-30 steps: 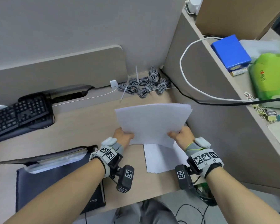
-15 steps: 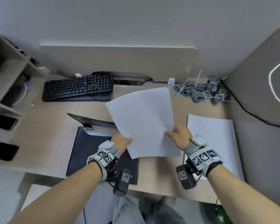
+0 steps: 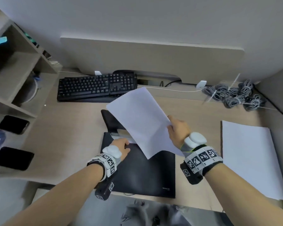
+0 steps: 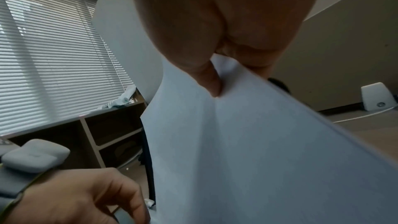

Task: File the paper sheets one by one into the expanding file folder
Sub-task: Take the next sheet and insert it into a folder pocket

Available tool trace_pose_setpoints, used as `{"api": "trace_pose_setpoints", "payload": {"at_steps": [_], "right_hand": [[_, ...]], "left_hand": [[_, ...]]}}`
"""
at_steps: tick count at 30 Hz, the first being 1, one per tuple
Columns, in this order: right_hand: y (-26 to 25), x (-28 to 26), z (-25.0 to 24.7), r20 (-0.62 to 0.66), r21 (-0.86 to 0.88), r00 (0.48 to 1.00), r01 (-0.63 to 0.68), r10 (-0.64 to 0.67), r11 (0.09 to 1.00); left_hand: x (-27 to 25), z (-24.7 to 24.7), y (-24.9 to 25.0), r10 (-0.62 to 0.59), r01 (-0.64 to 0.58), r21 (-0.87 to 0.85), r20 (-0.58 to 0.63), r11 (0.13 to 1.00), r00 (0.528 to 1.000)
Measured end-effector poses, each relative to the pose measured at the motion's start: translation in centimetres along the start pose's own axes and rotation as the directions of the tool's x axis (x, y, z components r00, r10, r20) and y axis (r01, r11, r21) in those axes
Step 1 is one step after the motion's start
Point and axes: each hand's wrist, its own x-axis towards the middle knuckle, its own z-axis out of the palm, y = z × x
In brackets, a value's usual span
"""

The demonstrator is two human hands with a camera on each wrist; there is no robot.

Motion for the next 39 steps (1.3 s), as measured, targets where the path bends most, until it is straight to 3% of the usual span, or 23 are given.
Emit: {"api": "trace_pose_setpoints", "payload": {"at_steps": [2,7,14,20,24,27,32,39], "right_hand": [[-1.1,1.2,1.0,0.028,-0.055,0.998,-0.05,0.051,0.997],[-2.0,3.6,2.4,0.094,-0.155,0.984,-0.138,0.154,0.978],[-3.3,3.6,-0.8,0.006,-0.057,0.995,-0.094,0.095,0.994],[-5.5,3.6,-6.2,-0.102,-0.068,0.995,-0.023,0.016,0.997],[-7.4,3.5,-11.4,-0.244,-0.053,0.969,0.037,-0.049,0.998],[-8.2,3.6,-14.5,-0.327,-0.046,0.941,0.077,-0.088,0.996],[-8.4,3.0,-15.6,-0.332,-0.07,0.936,0.097,-0.115,0.993],[-8.4,2.4,-15.2,-0.305,-0.055,0.944,0.112,-0.124,0.992]], "left_hand": [[1.2,-0.7,-1.5,0.079,-0.084,0.11,0.049,0.99,0.996],[2.5,-1.0,-3.0,0.122,-0.159,0.269,0.148,0.95,0.981],[2.0,-3.0,-1.6,0.18,-0.223,0.377,0.147,0.899,0.973],[0.5,-7.8,1.0,0.247,-0.23,0.301,-0.017,0.925,0.969],[-1.0,-11.4,3.0,0.34,-0.27,0.322,-0.183,0.907,0.922],[-1.8,-12.8,3.7,0.357,-0.259,0.37,-0.228,0.892,0.906],[-3.2,-12.5,3.5,0.254,-0.194,0.317,-0.16,0.928,0.954],[-4.6,-11.6,2.9,0.119,-0.072,0.133,-0.395,0.989,0.911]]}}
